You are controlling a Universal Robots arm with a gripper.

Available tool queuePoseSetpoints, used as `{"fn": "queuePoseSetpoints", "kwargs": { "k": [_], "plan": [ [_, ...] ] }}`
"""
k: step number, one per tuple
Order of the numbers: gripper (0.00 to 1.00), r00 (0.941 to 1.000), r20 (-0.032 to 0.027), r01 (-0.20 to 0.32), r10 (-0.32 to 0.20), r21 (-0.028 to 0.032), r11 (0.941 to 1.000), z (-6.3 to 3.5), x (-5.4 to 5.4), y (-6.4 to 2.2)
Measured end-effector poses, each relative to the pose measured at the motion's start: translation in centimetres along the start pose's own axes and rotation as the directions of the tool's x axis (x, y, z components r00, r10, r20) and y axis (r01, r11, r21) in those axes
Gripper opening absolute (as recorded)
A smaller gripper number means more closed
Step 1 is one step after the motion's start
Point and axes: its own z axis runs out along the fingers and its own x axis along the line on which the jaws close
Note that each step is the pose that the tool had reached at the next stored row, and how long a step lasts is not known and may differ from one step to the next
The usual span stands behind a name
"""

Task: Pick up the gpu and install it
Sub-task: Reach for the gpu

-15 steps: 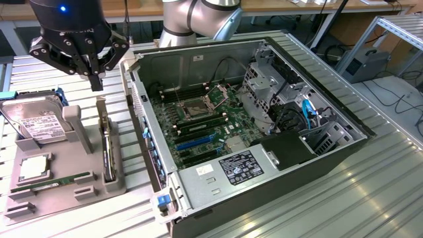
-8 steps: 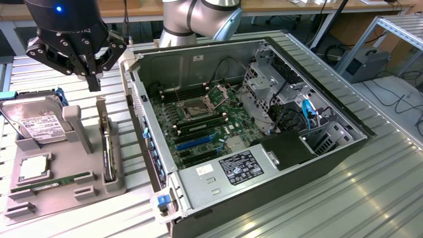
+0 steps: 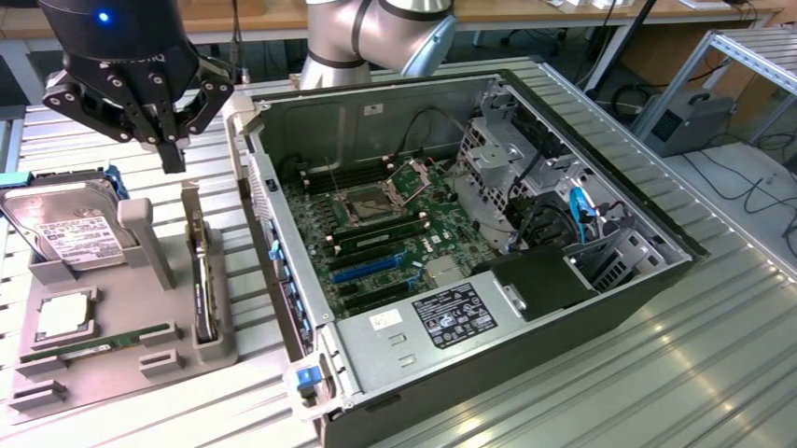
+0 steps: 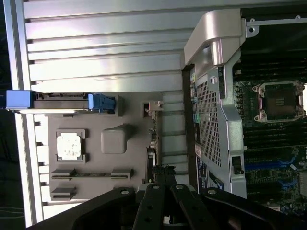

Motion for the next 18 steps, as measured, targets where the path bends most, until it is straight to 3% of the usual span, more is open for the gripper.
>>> {"fn": "queuePoseSetpoints", "kwargs": {
  "k": [18],
  "plan": [
    [0.11,1.0,0.0,0.0,0.0,0.0,1.0,-0.02,1.1,-0.08]
  ]
}}
